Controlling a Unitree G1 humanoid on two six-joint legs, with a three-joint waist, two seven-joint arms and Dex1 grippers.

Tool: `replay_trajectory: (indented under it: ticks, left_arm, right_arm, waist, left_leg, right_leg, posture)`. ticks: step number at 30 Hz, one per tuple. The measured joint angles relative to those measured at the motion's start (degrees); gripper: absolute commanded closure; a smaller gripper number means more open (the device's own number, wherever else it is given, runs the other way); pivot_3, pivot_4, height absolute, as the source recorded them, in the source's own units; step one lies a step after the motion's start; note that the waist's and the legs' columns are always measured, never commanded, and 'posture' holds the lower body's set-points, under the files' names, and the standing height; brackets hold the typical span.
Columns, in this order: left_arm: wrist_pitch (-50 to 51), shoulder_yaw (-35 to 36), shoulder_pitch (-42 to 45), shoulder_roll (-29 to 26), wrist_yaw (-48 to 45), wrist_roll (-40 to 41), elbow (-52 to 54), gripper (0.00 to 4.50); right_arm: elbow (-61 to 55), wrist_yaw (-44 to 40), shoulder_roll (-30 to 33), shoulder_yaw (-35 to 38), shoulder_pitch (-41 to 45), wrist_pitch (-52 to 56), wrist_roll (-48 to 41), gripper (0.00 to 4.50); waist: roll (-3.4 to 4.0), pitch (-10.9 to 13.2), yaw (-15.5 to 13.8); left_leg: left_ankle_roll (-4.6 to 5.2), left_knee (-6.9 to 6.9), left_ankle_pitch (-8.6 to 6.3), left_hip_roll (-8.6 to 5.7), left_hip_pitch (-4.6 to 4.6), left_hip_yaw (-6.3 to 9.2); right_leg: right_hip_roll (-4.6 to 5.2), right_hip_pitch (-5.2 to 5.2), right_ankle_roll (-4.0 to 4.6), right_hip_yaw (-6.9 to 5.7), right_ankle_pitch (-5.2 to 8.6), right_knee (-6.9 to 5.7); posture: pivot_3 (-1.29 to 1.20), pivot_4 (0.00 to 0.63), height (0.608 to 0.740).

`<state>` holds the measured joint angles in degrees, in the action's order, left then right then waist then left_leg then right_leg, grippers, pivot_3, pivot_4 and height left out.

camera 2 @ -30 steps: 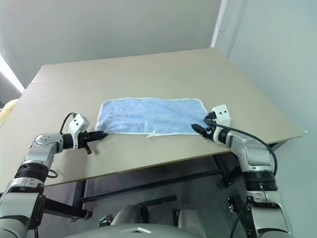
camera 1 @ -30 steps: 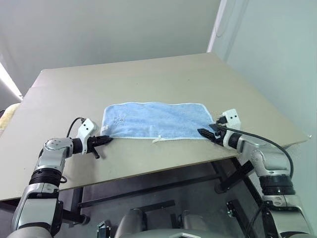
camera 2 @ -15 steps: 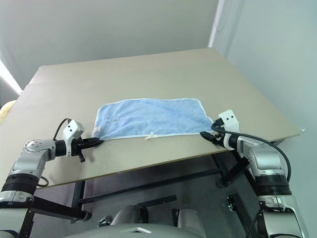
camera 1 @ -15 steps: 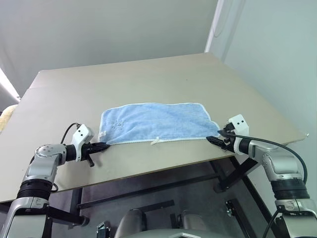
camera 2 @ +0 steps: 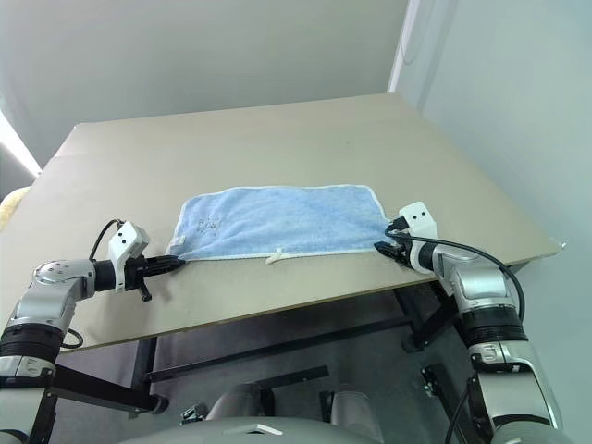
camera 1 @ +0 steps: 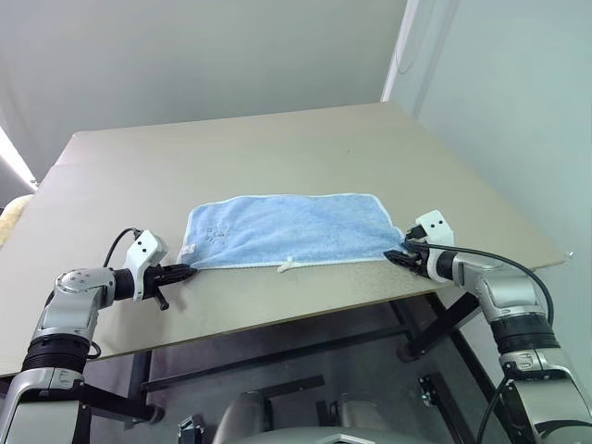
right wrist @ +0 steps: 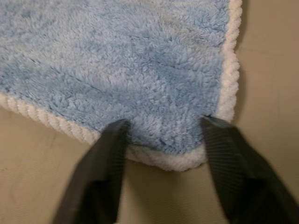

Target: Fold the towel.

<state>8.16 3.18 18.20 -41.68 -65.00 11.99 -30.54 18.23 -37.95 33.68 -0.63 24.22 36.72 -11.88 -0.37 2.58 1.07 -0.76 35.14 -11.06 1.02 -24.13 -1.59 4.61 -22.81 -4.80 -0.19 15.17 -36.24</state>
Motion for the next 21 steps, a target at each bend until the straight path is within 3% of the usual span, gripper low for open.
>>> replay_trajectory:
  ticks: [3, 5, 11, 17, 21]
  left_arm:
    - [0.0, 0.0, 0.0, 0.0, 0.2, 0.0, 0.0, 4.50]
    - [0.0, 0.0, 0.0, 0.0, 0.2, 0.0, 0.0, 4.50]
    - [0.1, 0.0, 0.0, 0.0, 0.3, 0.1, 0.0, 4.50]
    - [0.0, 0.0, 1.0, 0.0, 0.4, 0.0, -1.1, 4.50]
    - [-0.2, 0.1, 1.9, 0.0, 0.5, 0.0, -2.5, 4.50]
  right_arm:
    - [-0.6, -0.3, 0.0, -0.9, 0.0, 0.0, 0.4, 4.01]
    - [-1.3, -0.6, 0.0, -1.4, -0.2, 0.1, 0.5, 4.48]
    - [-3.6, -1.0, 0.2, -0.7, -1.2, 0.2, 0.3, 4.48]
    - [-8.3, -1.7, 0.0, 5.1, -2.0, 0.0, -4.3, 4.48]
    - [-10.3, -1.7, 0.7, 5.5, -4.0, 2.1, -5.1, 3.66]
  waist:
    - [-0.12, -0.1, 0.0]
    - [-0.16, -0.1, 0.0]
    - [-0.16, -0.1, -0.1]
    - [-0.12, -0.1, -0.2]
    - [-0.12, -0.1, -0.2]
  left_leg:
    - [0.00, -0.02, -0.01, 0.01, 0.00, 0.00]
    - [-0.01, -0.02, -0.01, 0.02, 0.00, 0.00]
    - [-0.01, -0.12, -0.01, 0.02, -0.17, -0.10]
    - [0.04, -0.18, 0.00, 0.01, -0.41, -0.20]
    - [0.04, -0.13, -0.02, 0.01, -0.37, -0.22]
  right_leg:
    - [0.05, -0.01, 0.00, 0.01, 0.00, 0.03]
    - [0.08, -0.01, 0.01, 0.01, 0.00, 0.04]
    - [0.33, -0.29, 0.04, -0.08, -0.02, 0.04]
    - [0.34, -0.37, 0.04, -0.08, -0.03, 0.01]
    - [0.34, -0.40, 0.04, -0.12, -0.03, 0.01]
  posture:
    - [0.00, 0.000, 0.740]
    - [0.00, 0.000, 0.740]
    - [0.00, 0.000, 0.740]
    - [0.00, 0.000, 0.740]
    - [0.00, 0.000, 0.740]
